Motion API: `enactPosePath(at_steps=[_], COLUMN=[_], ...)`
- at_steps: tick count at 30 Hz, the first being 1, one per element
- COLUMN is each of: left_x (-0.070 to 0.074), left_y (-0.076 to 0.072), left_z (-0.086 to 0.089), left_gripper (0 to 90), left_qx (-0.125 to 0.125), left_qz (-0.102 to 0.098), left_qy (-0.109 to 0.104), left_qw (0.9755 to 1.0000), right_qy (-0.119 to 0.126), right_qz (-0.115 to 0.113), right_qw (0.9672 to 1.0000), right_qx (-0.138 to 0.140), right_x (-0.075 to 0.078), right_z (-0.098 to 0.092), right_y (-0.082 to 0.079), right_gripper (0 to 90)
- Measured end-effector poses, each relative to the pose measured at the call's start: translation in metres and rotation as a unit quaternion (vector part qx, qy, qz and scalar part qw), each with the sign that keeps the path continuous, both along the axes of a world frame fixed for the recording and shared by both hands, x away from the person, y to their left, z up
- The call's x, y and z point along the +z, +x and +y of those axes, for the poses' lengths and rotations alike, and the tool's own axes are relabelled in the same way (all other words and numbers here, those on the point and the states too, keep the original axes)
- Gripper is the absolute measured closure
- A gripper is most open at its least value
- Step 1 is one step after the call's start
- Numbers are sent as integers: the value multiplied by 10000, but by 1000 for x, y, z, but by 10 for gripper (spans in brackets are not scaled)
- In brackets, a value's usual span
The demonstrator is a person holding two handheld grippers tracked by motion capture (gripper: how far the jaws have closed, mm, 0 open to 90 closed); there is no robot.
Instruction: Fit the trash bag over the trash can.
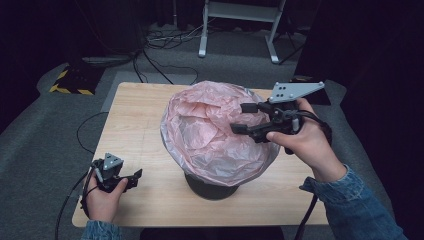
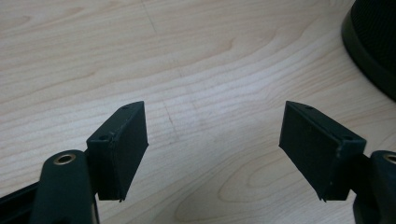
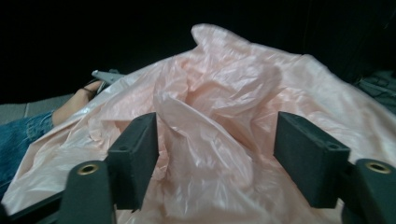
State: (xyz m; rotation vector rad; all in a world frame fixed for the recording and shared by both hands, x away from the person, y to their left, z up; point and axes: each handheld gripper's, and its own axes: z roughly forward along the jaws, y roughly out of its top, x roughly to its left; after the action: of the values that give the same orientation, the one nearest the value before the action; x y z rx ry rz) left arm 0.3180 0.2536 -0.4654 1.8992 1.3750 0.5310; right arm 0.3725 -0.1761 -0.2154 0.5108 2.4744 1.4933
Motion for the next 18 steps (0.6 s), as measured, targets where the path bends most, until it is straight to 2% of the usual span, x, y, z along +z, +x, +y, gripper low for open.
enactPosePath(at_steps=[4,8,11,14,18], left_x=[11,26,41,53,65], left_y=[-2,-4,-6,-7,-6], left_z=[0,-2,-5,-8,-11], left_gripper=[218,207,205,202,206], left_qx=[-28,-80,-100,-236,-414], left_qz=[-136,-267,-431,-577,-624], left_qy=[-229,-271,-354,-328,-347], left_qw=[9996,9992,9984,9975,9966], right_qy=[262,446,440,366,412], right_qz=[-197,-311,-387,-402,-293], right_qw=[9994,9982,9970,9954,9941], right_qx=[-133,-267,-500,-783,-959], right_x=[8,15,17,13,2], right_z=[-16,-34,-49,-64,-79], right_y=[-2,-4,-2,3,6], right_gripper=[278,278,281,281,281])
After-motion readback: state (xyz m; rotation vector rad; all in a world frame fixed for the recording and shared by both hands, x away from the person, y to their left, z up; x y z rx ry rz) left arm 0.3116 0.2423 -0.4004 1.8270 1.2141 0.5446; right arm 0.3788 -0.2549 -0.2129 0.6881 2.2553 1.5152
